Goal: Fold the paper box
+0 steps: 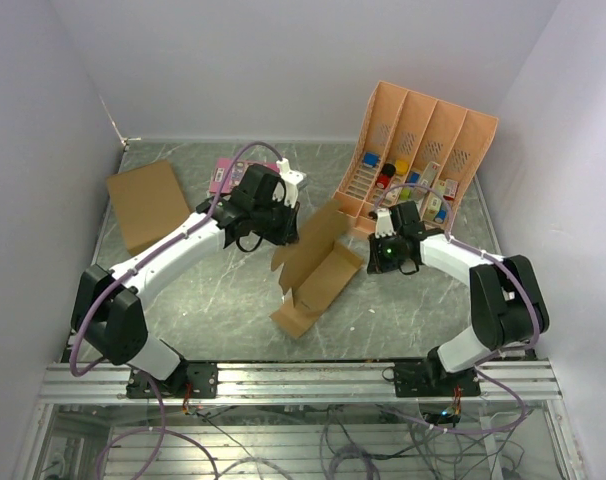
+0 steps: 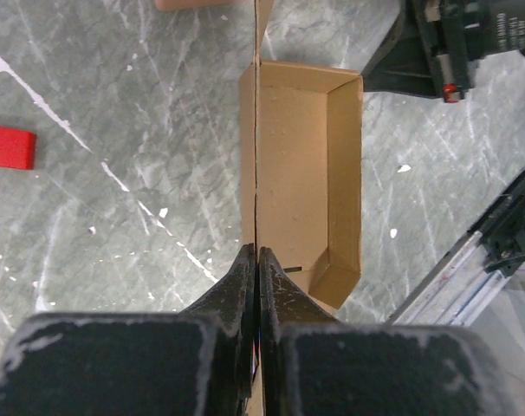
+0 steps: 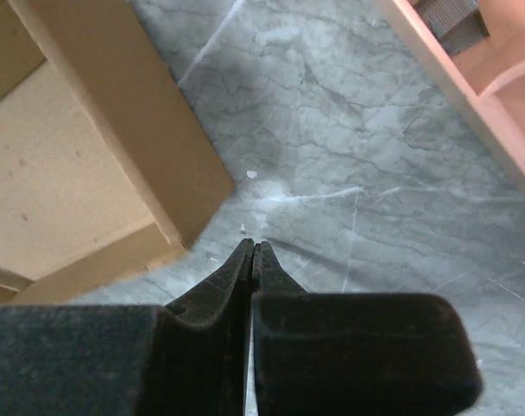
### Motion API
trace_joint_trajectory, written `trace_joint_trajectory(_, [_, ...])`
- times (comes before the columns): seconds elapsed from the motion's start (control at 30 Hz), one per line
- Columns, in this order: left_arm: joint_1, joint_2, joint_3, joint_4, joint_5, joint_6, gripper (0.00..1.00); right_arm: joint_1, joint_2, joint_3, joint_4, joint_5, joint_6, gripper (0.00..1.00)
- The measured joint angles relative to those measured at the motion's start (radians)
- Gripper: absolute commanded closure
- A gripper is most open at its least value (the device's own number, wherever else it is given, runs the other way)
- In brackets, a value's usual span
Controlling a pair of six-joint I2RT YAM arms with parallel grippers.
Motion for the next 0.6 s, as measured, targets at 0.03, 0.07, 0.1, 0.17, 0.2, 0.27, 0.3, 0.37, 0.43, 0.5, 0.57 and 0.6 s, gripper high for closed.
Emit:
trace_joint_trajectory(0.03, [0.0, 0.001, -0.001, 0.004, 0.012, -0.006, 0.93, 0.005, 0.006, 0.003, 0.0, 0.01, 0.017, 1.0])
trace_joint_trajectory(0.07, [0.0, 0.002, -0.002, 0.009, 0.021, -0.011, 0.93, 0.011, 0.015, 0.01, -0.001, 0.013, 0.028, 1.0])
trace_joint_trajectory(0.1, [0.0, 0.002, -0.006, 0.017, 0.034, -0.017, 0.93, 0.021, 0.031, 0.024, -0.004, 0.019, 0.043, 1.0])
trace_joint_trajectory(0.17, [0.0, 0.004, -0.011, 0.029, 0.062, -0.027, 0.93, 0.048, 0.065, 0.059, -0.006, 0.028, 0.064, 1.0])
trace_joint_trajectory(0.2, [0.0, 0.006, -0.015, 0.035, 0.079, -0.032, 0.93, 0.067, 0.084, 0.083, -0.006, 0.036, 0.075, 1.0])
trace_joint_trajectory(0.27, [0.0, 0.012, -0.02, 0.047, 0.111, -0.042, 0.93, 0.094, 0.108, 0.121, -0.004, 0.046, 0.097, 1.0])
trace_joint_trajectory(0.3, [0.0, 0.016, -0.022, 0.053, 0.125, -0.045, 0.93, 0.102, 0.117, 0.135, -0.002, 0.045, 0.106, 1.0])
trace_joint_trajectory(0.37, [0.0, 0.027, -0.029, 0.066, 0.148, -0.054, 0.93, 0.11, 0.133, 0.162, 0.001, 0.041, 0.129, 1.0])
trace_joint_trajectory(0.43, [0.0, 0.037, -0.04, 0.08, 0.163, -0.061, 0.93, 0.103, 0.138, 0.166, 0.01, 0.029, 0.153, 1.0])
trace_joint_trajectory(0.5, [0.0, 0.045, -0.056, 0.096, 0.178, -0.069, 0.93, 0.089, 0.138, 0.166, 0.011, 0.009, 0.181, 1.0])
trace_joint_trajectory(0.57, [0.0, 0.053, -0.072, 0.114, 0.197, -0.075, 0.93, 0.063, 0.142, 0.166, 0.014, -0.031, 0.216, 1.0])
trace_joint_trajectory(0.6, [0.0, 0.056, -0.077, 0.119, 0.206, -0.078, 0.93, 0.046, 0.146, 0.166, 0.019, -0.054, 0.235, 1.0])
